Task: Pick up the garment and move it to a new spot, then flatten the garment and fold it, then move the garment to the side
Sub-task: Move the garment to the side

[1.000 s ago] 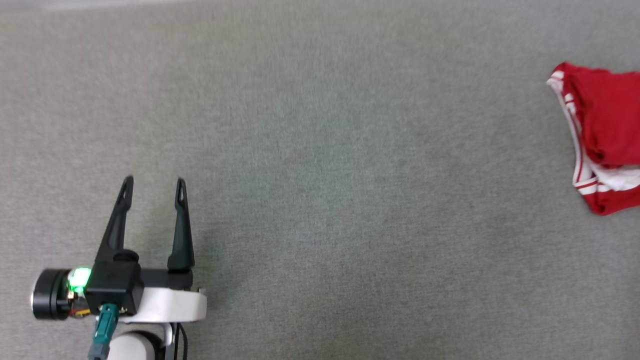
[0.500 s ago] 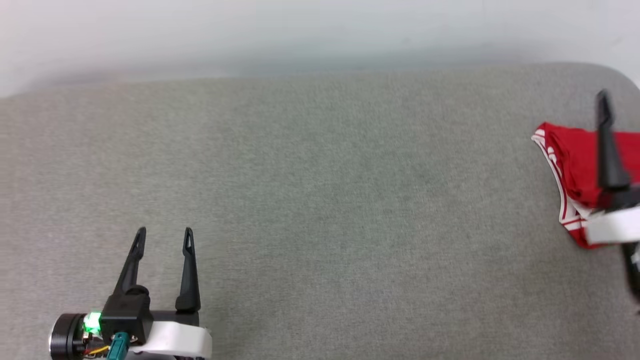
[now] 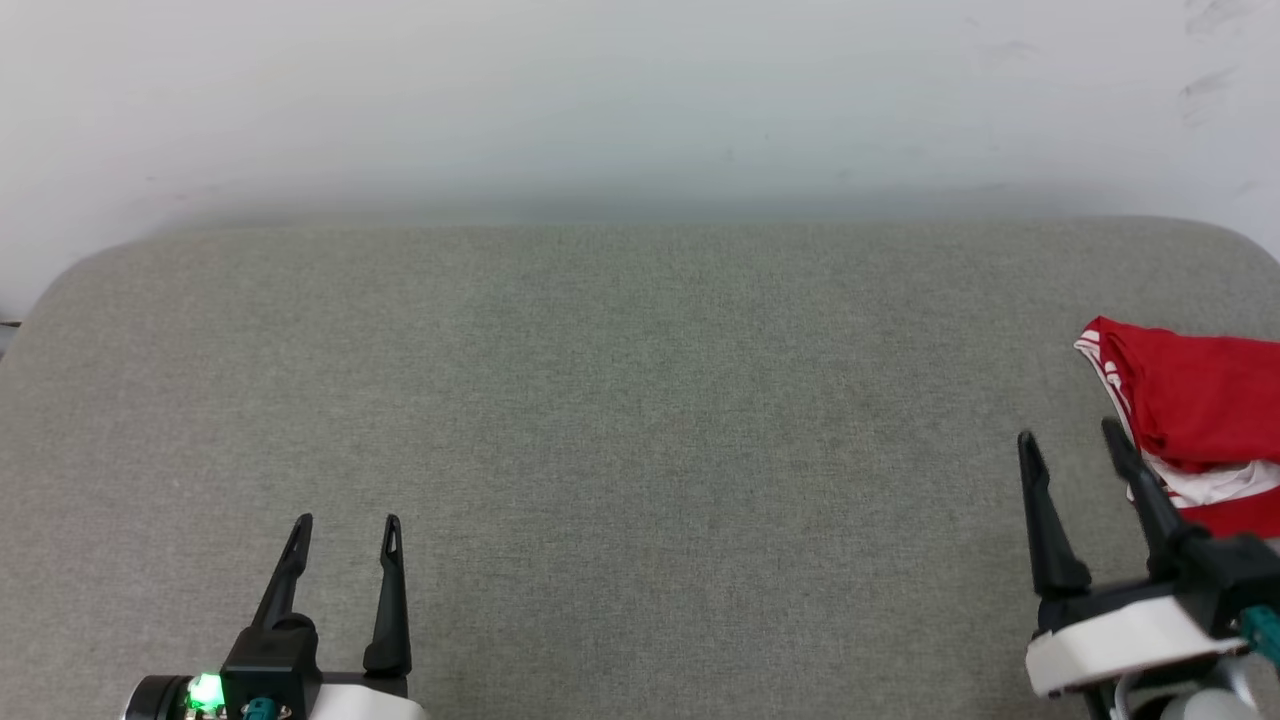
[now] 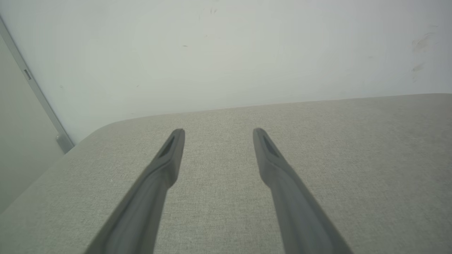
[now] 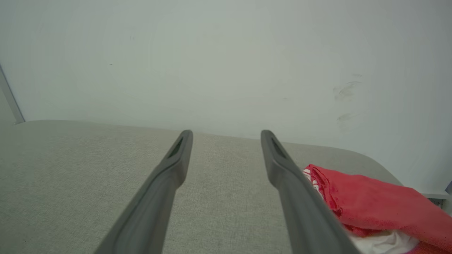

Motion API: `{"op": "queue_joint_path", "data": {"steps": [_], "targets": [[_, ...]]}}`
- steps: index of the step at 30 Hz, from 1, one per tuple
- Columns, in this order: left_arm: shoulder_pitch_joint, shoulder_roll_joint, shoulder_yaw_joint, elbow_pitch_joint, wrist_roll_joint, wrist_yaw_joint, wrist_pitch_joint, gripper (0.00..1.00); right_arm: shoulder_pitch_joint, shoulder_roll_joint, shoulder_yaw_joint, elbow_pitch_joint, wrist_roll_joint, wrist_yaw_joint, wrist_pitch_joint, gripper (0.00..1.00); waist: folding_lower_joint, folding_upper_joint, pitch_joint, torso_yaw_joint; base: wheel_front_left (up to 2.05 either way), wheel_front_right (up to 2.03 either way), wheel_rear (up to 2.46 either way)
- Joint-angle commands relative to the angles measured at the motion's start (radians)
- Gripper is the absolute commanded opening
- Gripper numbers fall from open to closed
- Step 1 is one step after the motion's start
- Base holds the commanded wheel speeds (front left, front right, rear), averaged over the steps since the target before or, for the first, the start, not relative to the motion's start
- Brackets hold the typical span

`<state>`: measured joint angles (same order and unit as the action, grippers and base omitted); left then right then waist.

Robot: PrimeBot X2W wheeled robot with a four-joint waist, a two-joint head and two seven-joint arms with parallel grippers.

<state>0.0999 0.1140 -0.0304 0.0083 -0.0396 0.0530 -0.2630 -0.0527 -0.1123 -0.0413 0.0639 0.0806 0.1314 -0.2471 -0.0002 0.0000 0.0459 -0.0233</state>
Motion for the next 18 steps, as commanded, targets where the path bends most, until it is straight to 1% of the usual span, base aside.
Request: {"op": "queue_joint_path", "data": {"steps": [1,8,14,18], "targets": [[0.008,-0.003,-0.003,0.005,0.0,-0.005,-0.002,1.0,0.029,0.009,0.001,0.005,-0.003,-0.002,-0.007,1.0,0.0002,0.0,-0.011,0.006,0.0,0.0,0.0],[0.027,-0.014,-0.012,0.029,-0.007,-0.021,-0.002,1.0,0.127,0.047,-0.002,-0.018,0.004,-0.002,-0.015,1.0,0.0002,0.0,-0.042,0.019,0.0,0.0,0.0],[0.034,-0.02,-0.02,0.043,-0.007,-0.034,-0.002,1.0,0.187,0.061,-0.018,-0.054,0.0,-0.002,-0.017,1.0,0.0002,0.0,-0.058,0.033,0.0,0.0,0.0],[0.04,-0.024,-0.016,0.048,-0.01,-0.035,-0.002,1.0,0.21,0.064,-0.027,-0.066,0.002,-0.002,-0.018,1.0,0.0002,0.0,-0.065,0.036,0.0,0.0,0.0]]}}
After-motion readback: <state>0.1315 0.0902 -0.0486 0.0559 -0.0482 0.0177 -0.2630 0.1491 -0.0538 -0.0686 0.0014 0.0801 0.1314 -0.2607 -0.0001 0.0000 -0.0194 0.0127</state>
